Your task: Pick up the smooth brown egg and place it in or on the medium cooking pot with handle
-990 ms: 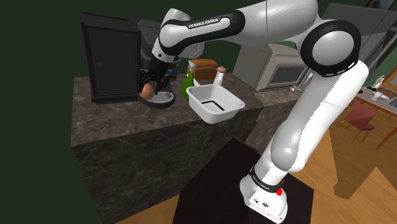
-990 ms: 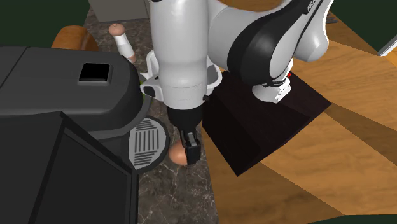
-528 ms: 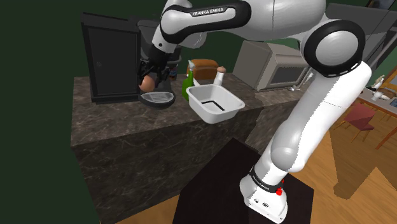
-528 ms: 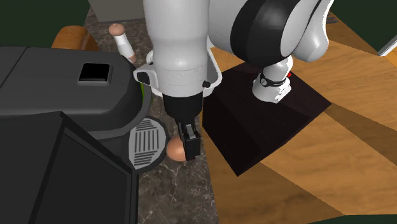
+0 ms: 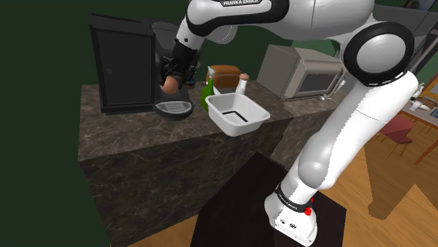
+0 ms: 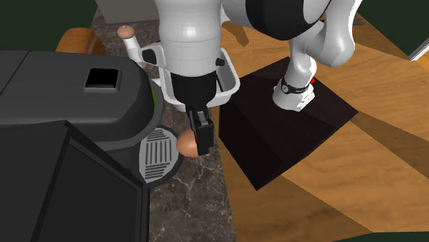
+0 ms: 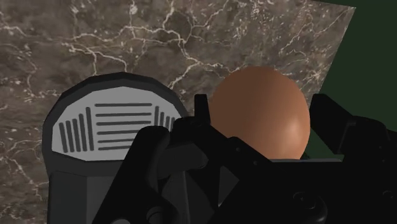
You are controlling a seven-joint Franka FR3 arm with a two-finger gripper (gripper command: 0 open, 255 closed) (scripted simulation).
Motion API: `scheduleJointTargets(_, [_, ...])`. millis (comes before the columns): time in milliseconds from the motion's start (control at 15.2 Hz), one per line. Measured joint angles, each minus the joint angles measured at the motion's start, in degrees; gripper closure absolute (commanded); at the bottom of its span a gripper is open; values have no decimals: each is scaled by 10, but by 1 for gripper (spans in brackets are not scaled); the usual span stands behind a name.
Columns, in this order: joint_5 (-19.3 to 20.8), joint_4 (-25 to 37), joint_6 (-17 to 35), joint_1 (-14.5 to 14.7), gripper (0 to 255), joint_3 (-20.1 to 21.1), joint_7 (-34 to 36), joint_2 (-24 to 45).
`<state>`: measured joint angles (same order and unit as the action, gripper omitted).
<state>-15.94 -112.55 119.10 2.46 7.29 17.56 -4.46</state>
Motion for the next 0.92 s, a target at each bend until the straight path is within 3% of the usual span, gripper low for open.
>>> scheduleJointTargets(924, [-11, -69, -59, -79, 255, -112, -186, -78])
